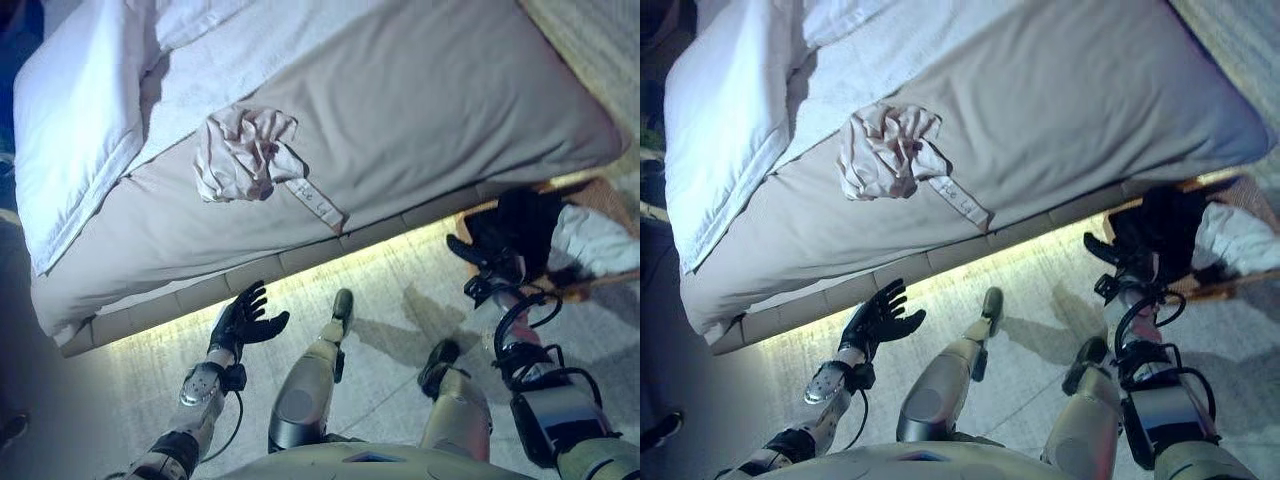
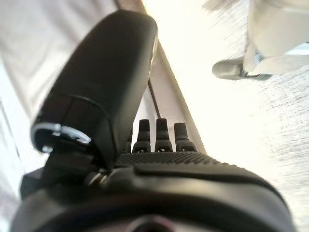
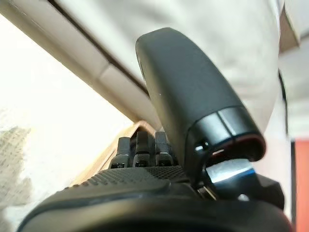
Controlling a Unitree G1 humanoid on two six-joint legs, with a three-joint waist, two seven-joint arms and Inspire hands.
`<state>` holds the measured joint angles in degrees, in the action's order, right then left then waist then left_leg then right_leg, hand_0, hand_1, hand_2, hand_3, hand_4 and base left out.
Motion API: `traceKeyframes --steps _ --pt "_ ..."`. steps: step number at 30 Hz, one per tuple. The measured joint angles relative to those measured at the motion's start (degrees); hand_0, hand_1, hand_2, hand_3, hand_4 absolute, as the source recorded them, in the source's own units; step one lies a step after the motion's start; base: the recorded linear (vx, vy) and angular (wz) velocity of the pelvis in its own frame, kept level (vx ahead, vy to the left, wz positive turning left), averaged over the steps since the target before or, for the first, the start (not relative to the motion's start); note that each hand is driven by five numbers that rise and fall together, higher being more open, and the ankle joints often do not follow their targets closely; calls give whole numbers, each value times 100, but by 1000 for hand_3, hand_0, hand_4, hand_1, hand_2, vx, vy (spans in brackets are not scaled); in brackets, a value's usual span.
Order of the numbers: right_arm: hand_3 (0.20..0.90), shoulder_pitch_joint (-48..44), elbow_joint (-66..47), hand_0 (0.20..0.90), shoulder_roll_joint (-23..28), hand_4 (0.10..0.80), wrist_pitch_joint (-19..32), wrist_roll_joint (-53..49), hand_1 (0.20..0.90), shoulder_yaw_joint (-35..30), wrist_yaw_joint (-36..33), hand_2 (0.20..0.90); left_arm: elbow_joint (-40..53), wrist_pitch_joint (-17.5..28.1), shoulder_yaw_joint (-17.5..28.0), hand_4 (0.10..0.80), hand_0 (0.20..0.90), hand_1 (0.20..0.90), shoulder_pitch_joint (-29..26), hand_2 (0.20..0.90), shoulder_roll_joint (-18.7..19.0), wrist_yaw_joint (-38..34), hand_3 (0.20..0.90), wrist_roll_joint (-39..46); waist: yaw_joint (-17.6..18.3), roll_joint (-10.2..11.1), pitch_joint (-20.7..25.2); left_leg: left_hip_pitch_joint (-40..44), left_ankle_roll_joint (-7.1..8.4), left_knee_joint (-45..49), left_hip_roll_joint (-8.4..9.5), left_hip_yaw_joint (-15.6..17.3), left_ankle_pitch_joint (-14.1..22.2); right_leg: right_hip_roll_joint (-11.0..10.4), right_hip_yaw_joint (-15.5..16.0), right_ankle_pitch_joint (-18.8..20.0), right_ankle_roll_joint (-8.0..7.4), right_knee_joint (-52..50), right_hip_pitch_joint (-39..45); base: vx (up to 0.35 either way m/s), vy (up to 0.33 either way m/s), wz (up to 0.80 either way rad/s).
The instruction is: Pick up the clothes from the bed and place them into the basket
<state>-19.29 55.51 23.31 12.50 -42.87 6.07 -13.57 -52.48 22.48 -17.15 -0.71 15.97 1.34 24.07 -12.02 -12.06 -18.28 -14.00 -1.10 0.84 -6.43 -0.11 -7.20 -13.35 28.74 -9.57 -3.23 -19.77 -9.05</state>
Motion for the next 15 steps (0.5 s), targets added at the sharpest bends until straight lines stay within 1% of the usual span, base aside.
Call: traceKeyframes --steps 1,2,3,4,5,6,7,8,9,10,12,13,14,15 --pt "900 247 10 900 -15 800 0 114 900 62 14 900 -171 -4 7 800 900 900 44 900 3 -42 900 -222 -18 138 146 88 73 42 -104 390 95 11 198 -24 -49 204 311 456 221 111" --pt "900 515 12 900 -27 800 -17 293 900 182 58 900 -392 -26 11 800 900 900 153 900 13 -131 900 -502 -35 316 341 274 232 93 -182 667 -44 23 372 -40 -72 356 656 401 227 75" --pt "900 565 14 900 -36 800 -29 369 900 227 77 900 -484 -39 14 800 900 900 203 900 13 -163 900 -595 -56 387 392 366 298 76 -188 684 -171 24 383 -63 -110 383 761 400 265 35" --pt "900 611 14 900 -101 800 -45 537 900 270 136 900 -657 -145 23 800 900 900 328 900 28 -211 900 -731 -90 596 472 521 440 69 -118 756 -159 -49 348 -83 -143 443 898 305 212 -7" --pt "900 653 9 900 -206 800 -44 744 900 266 226 900 -797 -250 83 800 900 900 510 900 41 -226 900 -835 -104 826 618 616 474 49 -16 798 -126 -101 329 -45 -205 594 1017 355 262 -5" --pt "900 713 -6 900 -268 800 -44 909 900 279 319 900 -861 -287 195 800 900 900 645 900 43 -245 900 -848 -132 1006 720 744 468 4 92 803 -89 -131 353 32 -305 764 1191 331 338 8" --pt "900 798 -59 900 -285 800 -88 1081 900 273 391 900 -876 -372 256 800 900 900 660 900 66 -274 900 -851 -205 1162 810 869 441 -63 228 810 -45 -187 374 124 -328 944 1399 344 324 26" --pt "900 796 -60 900 -296 800 -194 1207 900 276 438 900 -876 -393 326 800 900 900 641 900 78 -274 900 -851 -214 1230 850 956 400 -93 321 770 -1 -217 395 193 -292 1080 1565 307 298 33" --pt "900 785 -53 900 -325 800 -270 1312 900 269 468 900 -874 -394 351 800 900 900 623 900 91 -278 900 -843 -236 1266 897 989 386 -85 395 751 9 -266 390 319 -283 1070 1618 313 233 44" --pt "900 779 -30 900 -333 800 -325 1452 900 273 518 900 -877 -398 363 800 900 900 525 900 86 -276 900 -840 -246 1235 936 1013 309 -64 428 743 61 -314 371 453 -283 958 1671 314 282 50" --pt "900 782 -13 900 -373 800 -456 1695 900 321 537 900 -850 -401 387 800 900 900 336 900 107 -273 900 -837 -259 1265 992 1068 217 -61 535 638 126 -467 232 493 -284 610 1642 255 234 49" --pt "900 772 -12 900 -369 800 -549 1865 900 389 534 900 -853 -464 387 800 900 900 184 900 103 -263 900 -840 -251 1257 988 1070 89 60 649 542 218 -641 91 526 -240 133 1579 272 145 87" --pt "900 789 0 900 -352 800 -732 2081 900 490 533 900 -843 -506 355 800 900 900 4 900 91 -251 900 -837 -212 1225 1007 1062 -122 319 773 411 448 -866 -327 792 -147 -758 1346 333 61 118" --pt "900 790 0 900 -299 800 -835 2231 900 641 542 900 -839 -549 316 800 900 900 -77 900 97 -258 900 -835 -139 1141 1022 1138 -160 348 771 98 509 -851 -734 1146 -77 -1340 1171 333 -94 144"
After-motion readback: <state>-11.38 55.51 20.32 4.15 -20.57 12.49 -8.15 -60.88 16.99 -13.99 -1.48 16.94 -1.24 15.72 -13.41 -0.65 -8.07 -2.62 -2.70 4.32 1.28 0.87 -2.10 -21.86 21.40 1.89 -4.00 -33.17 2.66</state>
